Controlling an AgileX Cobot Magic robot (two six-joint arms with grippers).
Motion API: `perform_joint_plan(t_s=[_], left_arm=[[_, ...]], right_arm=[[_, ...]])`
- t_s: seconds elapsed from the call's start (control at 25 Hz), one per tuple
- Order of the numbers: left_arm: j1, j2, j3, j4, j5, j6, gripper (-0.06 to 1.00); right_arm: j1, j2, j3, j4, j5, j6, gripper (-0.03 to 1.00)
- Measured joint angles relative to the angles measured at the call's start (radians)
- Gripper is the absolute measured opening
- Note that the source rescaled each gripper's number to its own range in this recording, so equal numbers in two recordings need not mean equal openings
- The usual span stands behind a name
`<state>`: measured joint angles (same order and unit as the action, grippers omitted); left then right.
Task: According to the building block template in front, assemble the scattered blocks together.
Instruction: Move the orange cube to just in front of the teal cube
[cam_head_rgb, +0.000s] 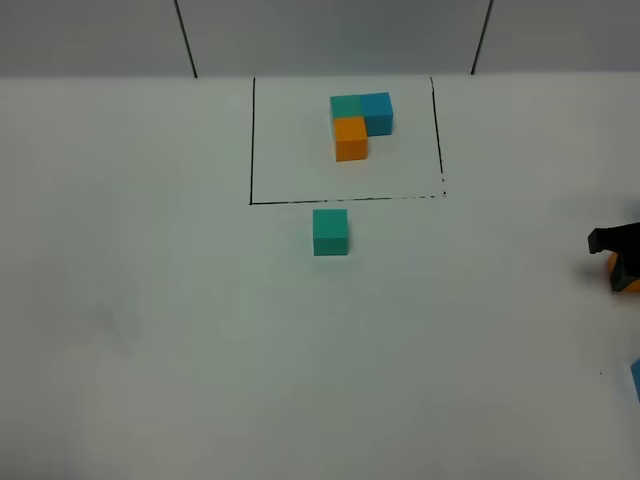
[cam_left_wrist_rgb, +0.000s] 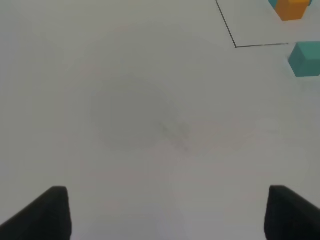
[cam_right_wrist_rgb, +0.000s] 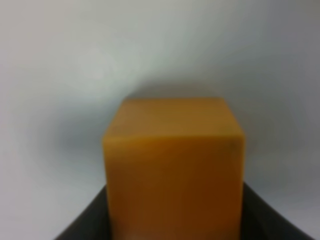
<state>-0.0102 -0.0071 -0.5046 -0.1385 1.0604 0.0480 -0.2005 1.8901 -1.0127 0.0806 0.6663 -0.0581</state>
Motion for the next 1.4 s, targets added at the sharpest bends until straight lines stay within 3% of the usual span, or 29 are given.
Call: perform_joint_plan(t_s=[0.08, 0.2, 0.32, 0.48, 0.6, 0.72, 0.88, 1.12, 1.4], left_arm=[[0.000, 0.000, 0.000, 0.000, 0.000, 0.000, 0.72], [0.000, 0.000, 0.000, 0.000, 0.000, 0.000, 0.72], [0.000, 0.000, 0.000, 0.000, 0.000, 0.000, 0.72], [0.000, 0.000, 0.000, 0.000, 0.000, 0.000, 0.72], [0.000, 0.000, 0.000, 0.000, 0.000, 0.000, 0.72], [0.000, 0.000, 0.000, 0.000, 0.000, 0.000, 0.72], [0.000, 0.000, 0.000, 0.000, 0.000, 0.000, 0.72], [0.000, 0.000, 0.000, 0.000, 0.000, -0.001, 0.72], [0.000, 0.000, 0.000, 0.000, 0.000, -0.001, 0.72]], right_arm=[[0.018, -0.010, 0.000, -0.014, 0.017, 0.031, 0.00], [0.117, -0.063, 0.000, -0.073, 0.091, 0.132, 0.00], [0.291, -0.146, 0.000, -0.159, 0.184, 0.317, 0.00], [0.569, -0.190, -0.010, -0.217, 0.233, 0.617, 0.00], [0.725, -0.167, -0.051, -0.218, 0.240, 0.768, 0.00], [0.834, -0.105, -0.128, -0.220, 0.250, 0.847, 0.00], [0.903, 0.014, -0.259, -0.218, 0.251, 0.883, 0.00], [0.927, 0.153, -0.420, -0.209, 0.247, 0.890, 0.00], [0.928, 0.218, -0.463, -0.198, 0.211, 0.890, 0.00]])
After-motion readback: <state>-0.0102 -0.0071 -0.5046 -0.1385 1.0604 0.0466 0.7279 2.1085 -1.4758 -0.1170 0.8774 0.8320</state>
